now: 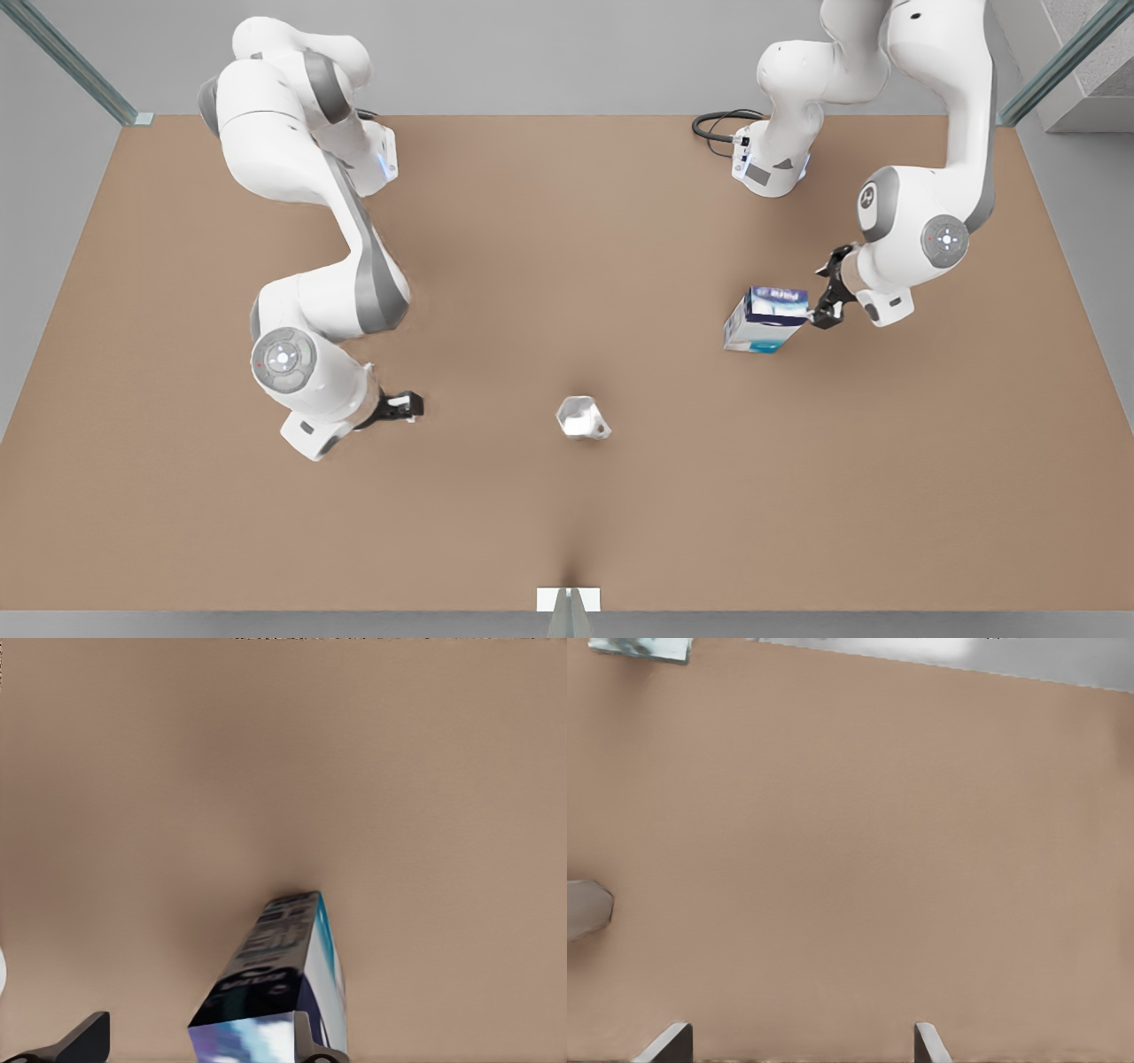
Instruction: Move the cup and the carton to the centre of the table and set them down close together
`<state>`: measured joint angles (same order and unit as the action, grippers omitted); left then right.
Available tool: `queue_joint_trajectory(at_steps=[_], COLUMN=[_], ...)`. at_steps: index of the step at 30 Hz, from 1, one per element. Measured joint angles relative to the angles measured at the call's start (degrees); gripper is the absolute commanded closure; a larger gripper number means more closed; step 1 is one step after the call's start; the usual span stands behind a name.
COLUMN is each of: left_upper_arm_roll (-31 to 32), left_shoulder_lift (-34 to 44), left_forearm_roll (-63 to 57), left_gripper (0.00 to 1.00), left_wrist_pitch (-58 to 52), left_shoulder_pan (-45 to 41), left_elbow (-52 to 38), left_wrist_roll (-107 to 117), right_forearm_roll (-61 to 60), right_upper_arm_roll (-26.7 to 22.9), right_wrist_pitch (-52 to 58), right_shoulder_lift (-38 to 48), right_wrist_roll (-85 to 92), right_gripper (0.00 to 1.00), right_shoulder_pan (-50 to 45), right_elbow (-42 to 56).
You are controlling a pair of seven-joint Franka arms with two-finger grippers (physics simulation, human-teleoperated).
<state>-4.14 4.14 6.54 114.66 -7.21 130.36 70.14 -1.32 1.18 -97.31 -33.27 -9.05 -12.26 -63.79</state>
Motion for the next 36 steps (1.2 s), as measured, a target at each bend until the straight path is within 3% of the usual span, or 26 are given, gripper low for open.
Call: queue_joint_trajectory(at_steps=[2, 4, 25, 26, 27, 28, 29, 36], left_upper_arm_roll=[0.09, 0.09, 0.36, 0.36, 0.36, 0.36, 0.36, 0.35], left_shoulder_lift=[-0.38, -0.49, -5.35, -5.70, -5.65, -5.72, -5.71, -5.22], left_forearm_roll=[0.75, 1.64, 3.48, 3.48, 3.49, 3.49, 3.49, 4.09], left_gripper=[0.00, 0.00, 0.00, 0.09, 0.28, 0.40, 0.45, 0.44], left_wrist_pitch=[1.49, 1.78, 8.88, 9.00, 9.00, 9.00, 8.99, 8.86], left_shoulder_pan=[-1.83, -3.47, -3.16, -3.22, -3.46, -3.85, -4.35, -5.65], left_elbow=[-0.02, -0.02, 0.77, 0.77, 0.77, 0.77, 0.77, 0.00], left_wrist_roll=[0.04, 0.04, 6.86, 6.86, 6.86, 6.53, 6.50, 4.19], right_forearm_roll=[0.08, 3.76, 5.01, 5.01, 5.01, 5.01, 5.07, 5.10], right_upper_arm_roll=[0.04, -0.10, -0.21, -0.21, -0.21, -0.21, -0.21, -0.21], right_wrist_pitch=[-0.22, -0.39, -1.39, -1.39, -1.39, -1.39, -1.39, -1.37], right_shoulder_lift=[9.30, 11.84, 10.15, 10.12, 10.10, 10.06, 10.11, 10.11], right_wrist_roll=[0.17, 0.24, 0.09, 0.09, 0.09, 0.09, 0.09, 0.09], right_gripper=[0.00, 0.00, 0.00, 0.00, 0.00, 0.00, 0.00, 0.00], right_shoulder_pan=[6.29, 9.22, 14.57, 14.54, 14.54, 14.54, 14.54, 14.54], right_elbow=[-9.17, -12.29, -9.87, -9.87, -9.87, -9.87, -9.87, -9.87])
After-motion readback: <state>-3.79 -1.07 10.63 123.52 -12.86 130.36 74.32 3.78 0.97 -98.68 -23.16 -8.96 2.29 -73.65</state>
